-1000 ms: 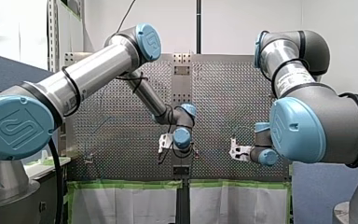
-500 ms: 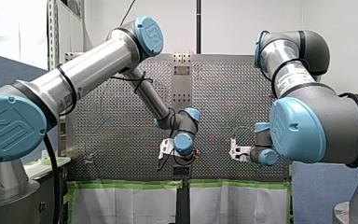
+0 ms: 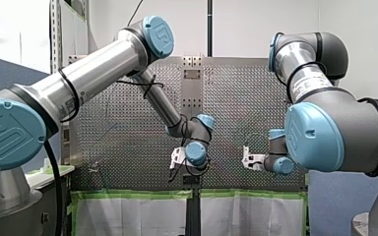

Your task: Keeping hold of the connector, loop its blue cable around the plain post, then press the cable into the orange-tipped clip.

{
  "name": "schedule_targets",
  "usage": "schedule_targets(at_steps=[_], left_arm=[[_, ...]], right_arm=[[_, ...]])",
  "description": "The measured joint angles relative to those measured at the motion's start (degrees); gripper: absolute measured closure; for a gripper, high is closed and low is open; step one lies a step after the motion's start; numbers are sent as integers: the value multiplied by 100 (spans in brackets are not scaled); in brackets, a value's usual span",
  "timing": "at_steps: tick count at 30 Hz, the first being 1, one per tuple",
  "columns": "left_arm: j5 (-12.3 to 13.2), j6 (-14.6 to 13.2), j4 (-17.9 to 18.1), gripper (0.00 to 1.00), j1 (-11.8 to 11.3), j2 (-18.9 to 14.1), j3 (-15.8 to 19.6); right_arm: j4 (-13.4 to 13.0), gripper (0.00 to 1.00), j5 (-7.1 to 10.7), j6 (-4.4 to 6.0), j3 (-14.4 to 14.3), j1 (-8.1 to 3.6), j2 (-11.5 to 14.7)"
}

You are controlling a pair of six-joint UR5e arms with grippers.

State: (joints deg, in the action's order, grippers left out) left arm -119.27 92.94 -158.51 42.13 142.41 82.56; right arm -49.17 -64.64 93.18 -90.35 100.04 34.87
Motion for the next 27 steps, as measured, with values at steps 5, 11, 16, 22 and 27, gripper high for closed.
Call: schedule_targets(at_steps=[5, 11, 16, 22, 27], left_arm=[[-4, 32, 48, 0, 33, 0, 0], [-91, 38, 41, 0, 74, 2, 2], [-155, 40, 12, 0, 95, 1, 4], [-182, 44, 4, 0, 101, 1, 3], [-184, 47, 3, 0, 100, 0, 1]], right_arm=[[3, 100, 2, 0, -2, 3, 0], [3, 100, 4, 0, 1, 11, -1], [4, 100, 52, 1, 2, 19, -1], [3, 100, 111, 0, 1, 21, -2], [1, 100, 117, 0, 1, 21, -1]])
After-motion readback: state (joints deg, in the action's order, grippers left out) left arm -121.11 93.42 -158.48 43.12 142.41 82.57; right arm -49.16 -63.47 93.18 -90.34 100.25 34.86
